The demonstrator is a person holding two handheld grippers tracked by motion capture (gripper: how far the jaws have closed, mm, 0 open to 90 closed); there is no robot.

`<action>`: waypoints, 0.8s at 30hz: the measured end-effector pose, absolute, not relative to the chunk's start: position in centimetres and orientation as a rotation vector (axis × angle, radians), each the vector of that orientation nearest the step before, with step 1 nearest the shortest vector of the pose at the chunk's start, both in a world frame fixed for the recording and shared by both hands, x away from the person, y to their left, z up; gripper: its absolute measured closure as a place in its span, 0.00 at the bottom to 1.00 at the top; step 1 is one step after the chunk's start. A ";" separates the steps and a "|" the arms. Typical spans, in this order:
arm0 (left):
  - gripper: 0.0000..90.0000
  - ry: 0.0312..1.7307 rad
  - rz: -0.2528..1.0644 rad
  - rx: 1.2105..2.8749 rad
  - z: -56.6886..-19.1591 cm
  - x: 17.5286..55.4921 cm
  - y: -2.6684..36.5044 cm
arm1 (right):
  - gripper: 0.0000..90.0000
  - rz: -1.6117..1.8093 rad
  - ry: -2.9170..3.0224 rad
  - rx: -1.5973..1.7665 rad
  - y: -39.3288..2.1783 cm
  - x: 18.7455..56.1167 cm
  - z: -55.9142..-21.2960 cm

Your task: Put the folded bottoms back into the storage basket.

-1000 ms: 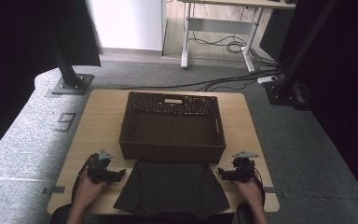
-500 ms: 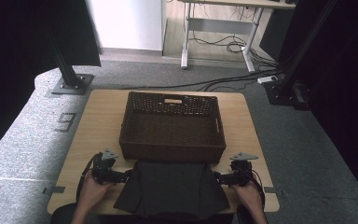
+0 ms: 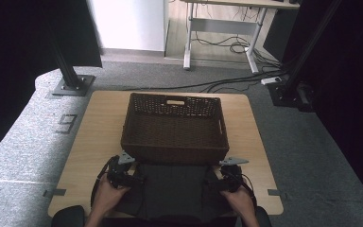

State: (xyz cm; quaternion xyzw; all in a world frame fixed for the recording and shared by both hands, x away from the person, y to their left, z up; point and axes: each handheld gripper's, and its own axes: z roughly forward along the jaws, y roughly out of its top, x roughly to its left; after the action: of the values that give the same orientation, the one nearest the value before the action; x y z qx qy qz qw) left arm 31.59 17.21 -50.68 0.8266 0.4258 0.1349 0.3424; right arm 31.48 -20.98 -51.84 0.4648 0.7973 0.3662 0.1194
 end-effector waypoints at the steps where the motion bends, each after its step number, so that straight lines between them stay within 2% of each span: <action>1: 0.01 1.099 0.351 2.156 -50.6 31.6 16.8 | 0.00 1.077 2.334 1.357 -20.7 31.5 -51.8; 7: 0.00 1.118 0.372 2.196 -51.8 31.6 15.4 | 0.00 1.101 2.340 1.344 -18.7 31.5 -52.0; 15: 0.00 1.172 0.350 2.199 -52.8 32.0 15.5 | 0.00 1.057 2.361 1.360 -17.8 32.0 -53.5; 24: 0.00 1.233 0.216 2.138 -53.6 32.5 16.4 | 0.00 1.074 2.388 1.416 -18.1 32.6 -54.3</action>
State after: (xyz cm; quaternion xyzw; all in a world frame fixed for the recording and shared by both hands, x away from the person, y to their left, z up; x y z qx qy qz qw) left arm 32.52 16.41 -53.65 0.8159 0.4703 0.0825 0.3259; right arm 32.59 -18.15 -54.31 0.4740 0.7995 0.3595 0.0826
